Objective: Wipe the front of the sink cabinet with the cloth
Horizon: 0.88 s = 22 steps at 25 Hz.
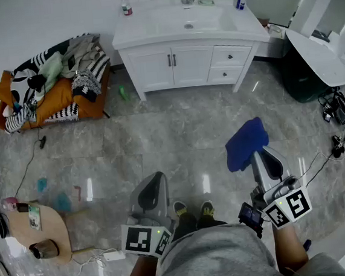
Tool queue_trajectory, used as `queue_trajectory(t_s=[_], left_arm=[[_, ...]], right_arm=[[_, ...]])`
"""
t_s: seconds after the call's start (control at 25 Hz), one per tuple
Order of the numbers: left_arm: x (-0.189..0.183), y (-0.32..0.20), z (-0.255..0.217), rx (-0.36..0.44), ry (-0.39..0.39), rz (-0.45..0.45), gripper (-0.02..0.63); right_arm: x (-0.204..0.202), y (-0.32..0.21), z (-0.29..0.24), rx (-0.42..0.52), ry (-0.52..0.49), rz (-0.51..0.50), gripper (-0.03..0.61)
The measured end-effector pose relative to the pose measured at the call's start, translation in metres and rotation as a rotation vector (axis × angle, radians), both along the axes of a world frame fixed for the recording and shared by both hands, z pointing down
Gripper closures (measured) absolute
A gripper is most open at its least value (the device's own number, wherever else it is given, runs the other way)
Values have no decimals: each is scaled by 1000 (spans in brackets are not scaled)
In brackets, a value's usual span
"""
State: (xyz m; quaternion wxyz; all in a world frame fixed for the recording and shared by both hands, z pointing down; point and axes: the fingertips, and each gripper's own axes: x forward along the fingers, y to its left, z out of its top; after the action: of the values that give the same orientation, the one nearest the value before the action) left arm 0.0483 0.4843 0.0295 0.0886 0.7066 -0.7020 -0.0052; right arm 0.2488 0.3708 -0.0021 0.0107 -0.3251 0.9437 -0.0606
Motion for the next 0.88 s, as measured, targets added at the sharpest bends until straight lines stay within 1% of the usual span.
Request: queue_trajectory(t_s=[0.16,0.44,0.56,0.88], left_arm=[[-4,4,-9,13,28,22,600],[-25,7,-19,54,37,44,600],[-35,8,-18,60,47,50,600],[-60,18,-17,69,70,62,601]], right_arm=[[-3,7,-7,-3,9,23,551],[-28,15,-12,13,9,30,551],[-38,17,-14,1,-6,42,551],[-60,30,-19,27,3,58,551]])
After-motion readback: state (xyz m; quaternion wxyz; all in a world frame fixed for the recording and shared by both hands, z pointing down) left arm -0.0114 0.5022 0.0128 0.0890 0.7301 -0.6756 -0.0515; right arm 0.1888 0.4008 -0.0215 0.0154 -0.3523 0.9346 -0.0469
